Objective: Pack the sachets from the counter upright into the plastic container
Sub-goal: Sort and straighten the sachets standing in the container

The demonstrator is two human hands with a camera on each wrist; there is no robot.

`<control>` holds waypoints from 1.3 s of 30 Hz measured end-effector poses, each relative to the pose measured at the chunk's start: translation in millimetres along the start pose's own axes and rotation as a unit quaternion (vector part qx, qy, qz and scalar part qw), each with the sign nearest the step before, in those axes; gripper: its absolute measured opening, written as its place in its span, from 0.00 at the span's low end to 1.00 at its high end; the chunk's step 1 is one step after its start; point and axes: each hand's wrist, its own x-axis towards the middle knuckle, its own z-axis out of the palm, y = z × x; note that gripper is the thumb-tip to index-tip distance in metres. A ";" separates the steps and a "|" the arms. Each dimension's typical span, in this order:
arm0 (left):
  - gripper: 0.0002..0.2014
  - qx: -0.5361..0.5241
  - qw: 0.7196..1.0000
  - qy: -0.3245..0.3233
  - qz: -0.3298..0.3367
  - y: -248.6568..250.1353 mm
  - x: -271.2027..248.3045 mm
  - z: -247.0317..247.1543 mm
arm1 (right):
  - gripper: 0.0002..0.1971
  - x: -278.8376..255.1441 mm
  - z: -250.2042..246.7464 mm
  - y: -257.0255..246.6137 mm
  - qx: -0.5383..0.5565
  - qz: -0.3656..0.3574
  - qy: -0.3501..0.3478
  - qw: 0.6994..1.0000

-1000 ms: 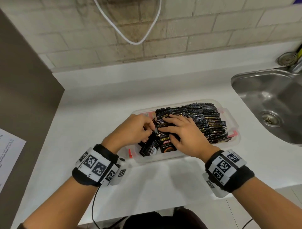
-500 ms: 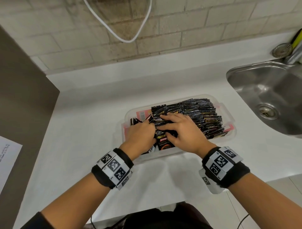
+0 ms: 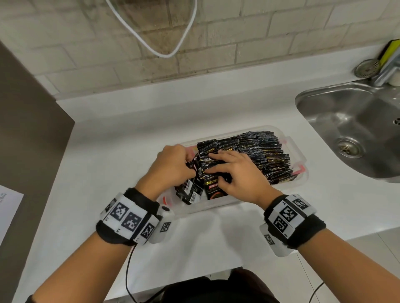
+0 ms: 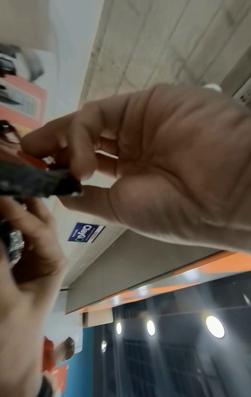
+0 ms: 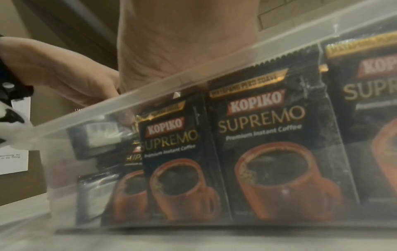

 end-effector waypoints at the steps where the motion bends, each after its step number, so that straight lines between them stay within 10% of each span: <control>1: 0.08 -0.022 1.000 0.011 0.007 -0.5 -0.9 -6.7 | 0.19 -0.7 0.3 0.0 0.001 0.000 0.000 1.000; 11: 0.14 -0.267 0.958 0.062 0.081 -1.8 0.9 -33.9 | 0.17 -2.6 -16.1 -10.8 0.126 0.020 0.132 0.983; 17: 0.15 -0.301 0.939 0.113 0.123 16.2 7.0 -20.3 | 0.45 14.1 -45.3 -36.8 0.349 0.129 -0.067 0.926; 27: 0.08 -0.277 0.945 0.055 0.162 34.8 9.8 -11.7 | 0.18 5.6 -41.8 -30.2 0.541 0.157 0.010 0.826; 39: 0.12 -0.323 0.938 0.060 0.110 23.6 12.2 -12.1 | 0.11 -12.2 -39.2 -4.4 0.542 0.180 0.106 0.814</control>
